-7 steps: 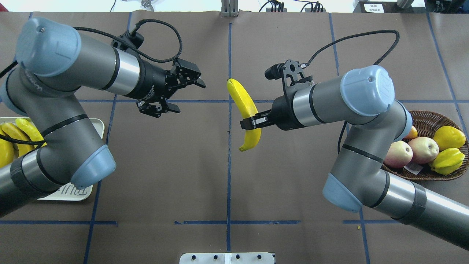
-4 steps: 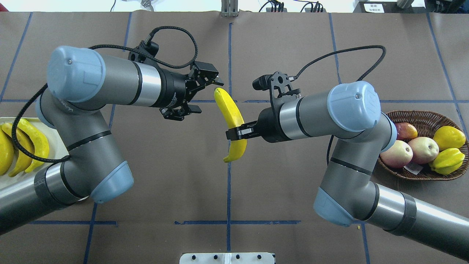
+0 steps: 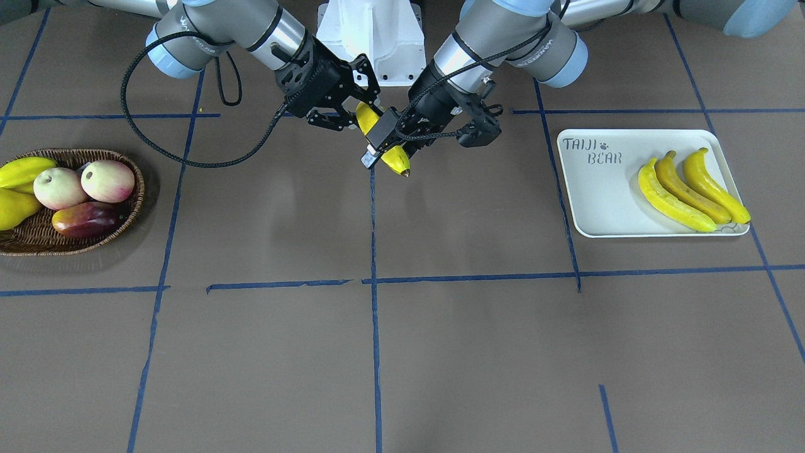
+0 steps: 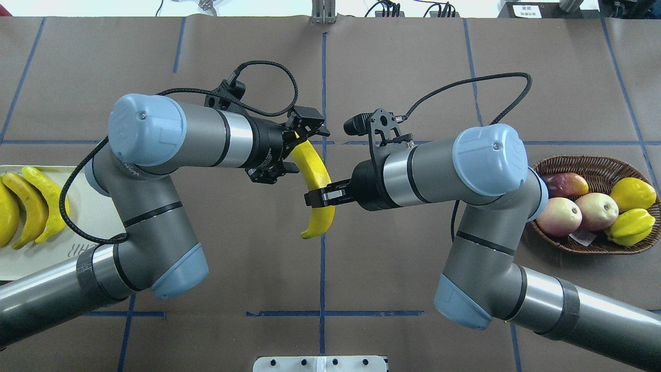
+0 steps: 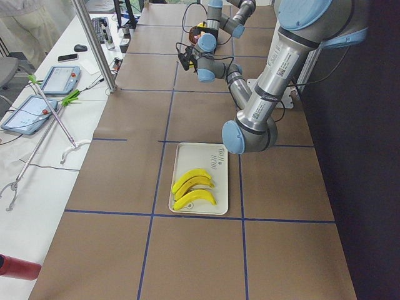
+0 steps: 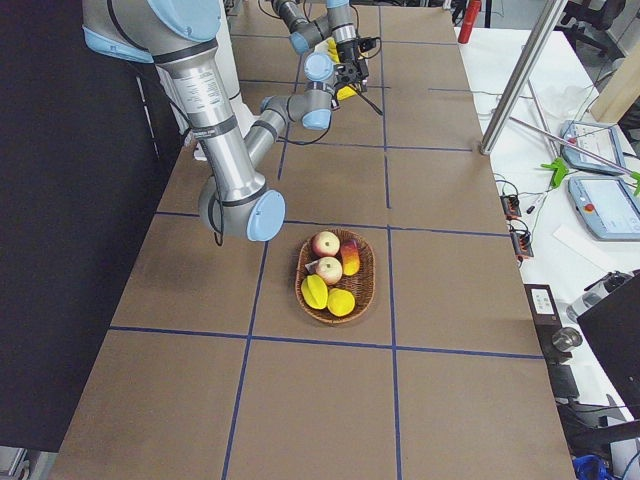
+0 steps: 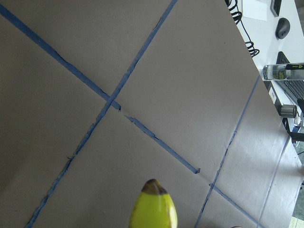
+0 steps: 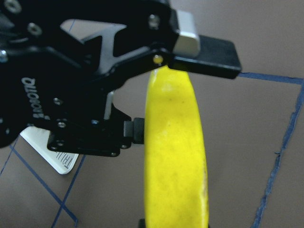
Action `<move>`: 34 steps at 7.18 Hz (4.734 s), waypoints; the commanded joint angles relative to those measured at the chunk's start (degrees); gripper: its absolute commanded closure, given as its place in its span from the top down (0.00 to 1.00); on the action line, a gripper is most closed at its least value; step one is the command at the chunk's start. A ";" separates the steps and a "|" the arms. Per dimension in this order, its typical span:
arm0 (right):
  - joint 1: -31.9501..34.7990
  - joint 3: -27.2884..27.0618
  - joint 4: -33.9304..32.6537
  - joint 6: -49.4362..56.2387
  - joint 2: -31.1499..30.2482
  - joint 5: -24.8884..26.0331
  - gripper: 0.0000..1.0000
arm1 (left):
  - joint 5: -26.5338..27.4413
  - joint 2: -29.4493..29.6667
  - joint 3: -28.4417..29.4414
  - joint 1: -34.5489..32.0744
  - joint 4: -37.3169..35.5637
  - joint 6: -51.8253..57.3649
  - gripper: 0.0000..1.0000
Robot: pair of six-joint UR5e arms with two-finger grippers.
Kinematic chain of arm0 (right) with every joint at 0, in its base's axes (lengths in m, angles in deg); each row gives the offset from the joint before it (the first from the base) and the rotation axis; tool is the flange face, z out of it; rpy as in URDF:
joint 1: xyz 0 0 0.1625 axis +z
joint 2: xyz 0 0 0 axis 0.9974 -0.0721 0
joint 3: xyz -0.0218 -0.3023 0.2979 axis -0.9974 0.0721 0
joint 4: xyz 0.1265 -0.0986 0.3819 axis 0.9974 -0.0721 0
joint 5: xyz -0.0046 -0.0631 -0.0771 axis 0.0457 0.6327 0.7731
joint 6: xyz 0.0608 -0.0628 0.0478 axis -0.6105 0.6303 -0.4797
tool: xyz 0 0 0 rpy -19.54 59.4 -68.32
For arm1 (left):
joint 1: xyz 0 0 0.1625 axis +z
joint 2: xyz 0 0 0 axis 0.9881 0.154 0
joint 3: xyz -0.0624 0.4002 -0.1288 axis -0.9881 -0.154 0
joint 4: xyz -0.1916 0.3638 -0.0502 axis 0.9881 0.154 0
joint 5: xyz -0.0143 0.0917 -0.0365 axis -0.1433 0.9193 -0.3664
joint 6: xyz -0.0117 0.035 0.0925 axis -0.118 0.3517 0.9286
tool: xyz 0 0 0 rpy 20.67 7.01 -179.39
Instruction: Transfer all bananas from basket to plate
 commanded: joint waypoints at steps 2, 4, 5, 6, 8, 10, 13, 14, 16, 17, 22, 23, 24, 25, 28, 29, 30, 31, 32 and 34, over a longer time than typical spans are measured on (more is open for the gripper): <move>-0.03 -0.06 0.08 -0.07 0.14 0.00 0.02 | -0.08 0.20 -0.49 0.29 -0.08 -0.31 0.15; 0.06 -0.15 0.00 0.28 0.14 -0.09 0.16 | 0.01 0.11 -0.66 0.20 -0.34 -0.22 0.00; 0.15 -0.15 -0.52 -0.42 0.75 0.00 0.86 | -0.08 -0.15 -0.67 0.20 -0.60 -0.13 0.00; 0.50 -0.15 -0.44 -2.77 0.84 -0.17 0.99 | -0.08 -0.24 -0.67 0.20 -0.69 -0.22 0.00; 2.08 -0.41 -0.62 -3.24 0.84 -1.14 1.00 | 0.01 -0.67 -0.49 0.12 -0.78 -0.13 0.00; 6.97 -0.42 -3.40 -4.11 0.06 -7.26 1.00 | -0.08 -5.21 -1.10 -0.67 -0.78 0.83 0.00; 13.75 -1.21 -24.55 -2.72 -0.91 -11.25 1.00 | -4.44 -18.46 -4.68 -5.58 -0.95 9.48 0.00; 15.77 -0.95 -28.87 2.16 -1.18 -11.51 1.00 | -11.00 -24.43 -5.49 -10.30 -0.87 12.32 0.00; 17.45 -0.42 -34.45 11.67 -2.32 -11.08 1.00 | -22.72 -33.15 -3.41 -21.29 -0.78 23.01 0.00; 19.03 -0.50 -34.46 12.49 -3.45 -11.68 1.00 | -22.58 -34.85 -0.87 -22.20 -0.69 27.07 0.00; 18.87 -0.68 -34.28 13.90 -3.99 -10.81 1.00 | -18.45 -35.30 7.07 -22.56 2.55 33.67 0.80; 18.87 -0.94 -34.28 13.90 -3.99 -10.81 1.00 | -18.97 -36.26 6.11 -22.74 2.65 34.49 0.99; 18.87 -1.03 -34.28 13.73 -3.99 -10.81 1.00 | -19.67 -36.27 5.67 -24.22 2.30 36.58 1.00; 18.96 -1.03 -34.45 13.81 -4.08 -10.81 1.00 | -24.81 -36.27 5.58 -28.15 2.21 40.17 1.00; 21.58 -1.03 -37.07 18.95 -5.31 -11.51 1.00 | -32.95 -40.81 4.96 -38.90 1.42 72.15 1.00; 23.07 -1.90 -40.75 24.48 -6.18 -11.60 1.00 | -32.86 -41.80 4.78 -40.48 -3.02 84.38 1.00; 25.09 -2.61 -43.83 30.63 -7.41 -11.69 1.00 | -32.86 -41.72 4.52 -42.58 -11.59 97.47 1.00; 27.72 -2.96 -46.56 36.78 -8.46 -11.78 1.00 | -32.77 -41.55 4.35 -45.73 -22.12 109.52 1.00; 29.92 -2.96 -49.54 41.54 -8.74 -11.86 1.00 | -32.34 -41.11 3.04 -47.77 -30.93 115.99 1.00; 34.93 -2.70 -53.77 50.85 -10.05 -13.34 1.00 | -32.24 -41.11 2.15 -53.46 -37.15 119.21 1.00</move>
